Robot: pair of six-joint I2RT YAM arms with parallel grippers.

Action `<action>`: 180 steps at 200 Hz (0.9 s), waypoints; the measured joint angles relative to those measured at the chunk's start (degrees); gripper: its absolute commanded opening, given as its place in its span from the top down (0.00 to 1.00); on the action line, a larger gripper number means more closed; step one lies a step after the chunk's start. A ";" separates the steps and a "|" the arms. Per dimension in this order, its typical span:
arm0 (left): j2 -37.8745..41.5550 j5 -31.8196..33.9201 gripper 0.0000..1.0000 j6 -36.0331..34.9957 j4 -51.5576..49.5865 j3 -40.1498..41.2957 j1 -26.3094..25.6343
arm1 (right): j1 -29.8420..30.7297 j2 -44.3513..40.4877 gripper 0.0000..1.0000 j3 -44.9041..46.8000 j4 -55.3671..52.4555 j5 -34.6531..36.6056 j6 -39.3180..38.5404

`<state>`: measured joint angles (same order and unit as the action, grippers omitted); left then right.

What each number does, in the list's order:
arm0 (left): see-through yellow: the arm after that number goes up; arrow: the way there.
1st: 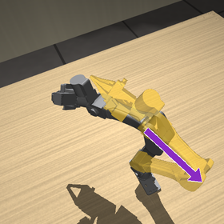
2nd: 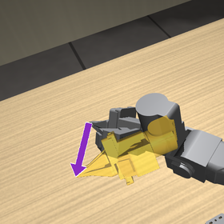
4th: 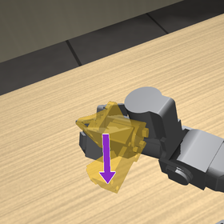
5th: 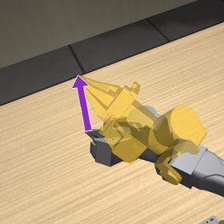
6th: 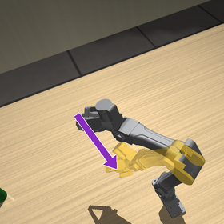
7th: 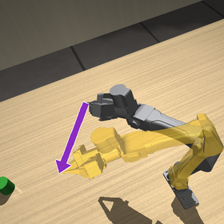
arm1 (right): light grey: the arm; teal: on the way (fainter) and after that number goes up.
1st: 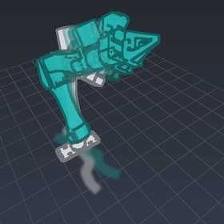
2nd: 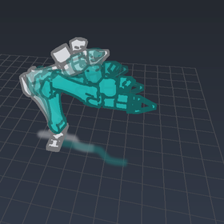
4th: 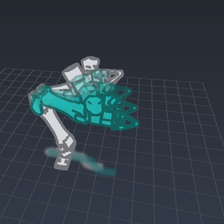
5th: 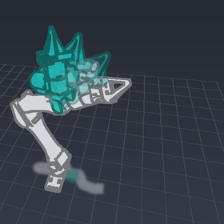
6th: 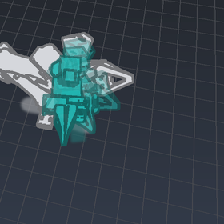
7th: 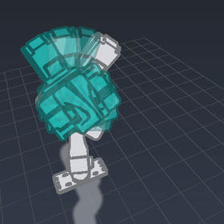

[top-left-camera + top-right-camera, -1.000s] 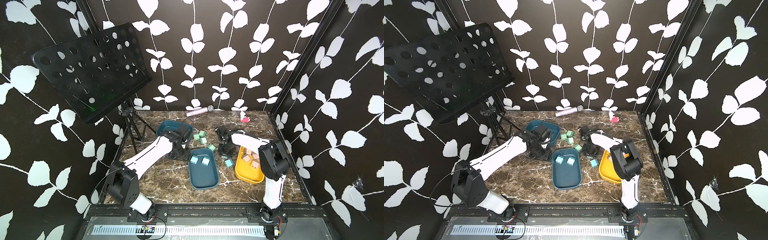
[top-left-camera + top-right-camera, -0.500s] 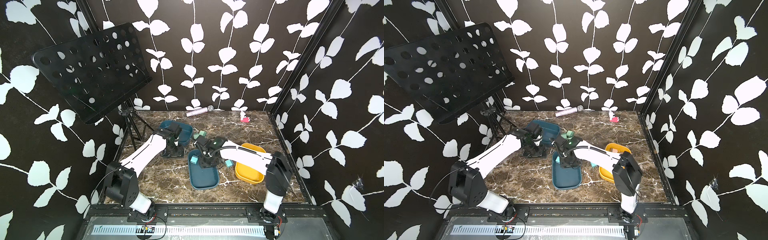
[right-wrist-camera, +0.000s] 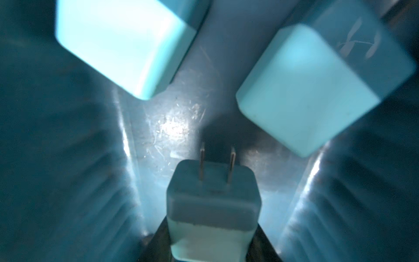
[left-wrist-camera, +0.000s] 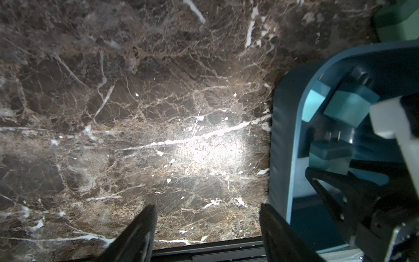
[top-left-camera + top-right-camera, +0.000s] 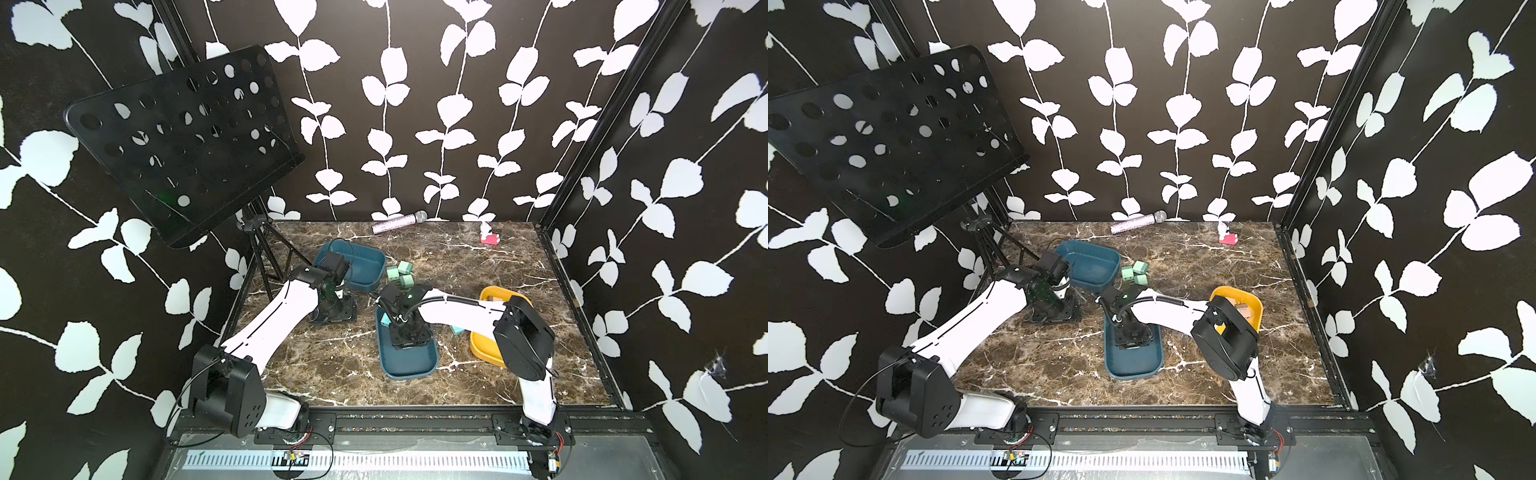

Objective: Place the plugs by color into the storage box
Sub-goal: Place the plug in the storage box.

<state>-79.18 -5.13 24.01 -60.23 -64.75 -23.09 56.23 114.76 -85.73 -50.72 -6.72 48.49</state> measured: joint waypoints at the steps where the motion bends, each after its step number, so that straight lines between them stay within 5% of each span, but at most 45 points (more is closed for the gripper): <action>1: 0.02 0.00 0.27 -0.02 0.00 0.02 0.00 | 0.00 0.02 0.69 0.00 0.02 -0.02 -0.02; 76: 0.26 0.02 0.27 -0.04 -0.02 0.46 0.04 | -2.19 -1.14 0.40 1.60 0.66 -2.93 -0.33; 137: 0.72 -0.04 0.27 -0.04 0.02 0.46 0.04 | -10.21 -23.80 0.28 2.49 -1.46 1.20 6.86; 180: 0.17 -0.52 0.27 -0.09 0.11 0.09 0.04 | -18.05 -30.27 0.27 19.02 1.27 4.35 19.71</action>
<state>-79.00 -5.65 23.92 -60.12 -64.66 -23.05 38.17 84.49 -66.72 -49.45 -2.37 68.20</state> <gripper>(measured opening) 0.733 0.725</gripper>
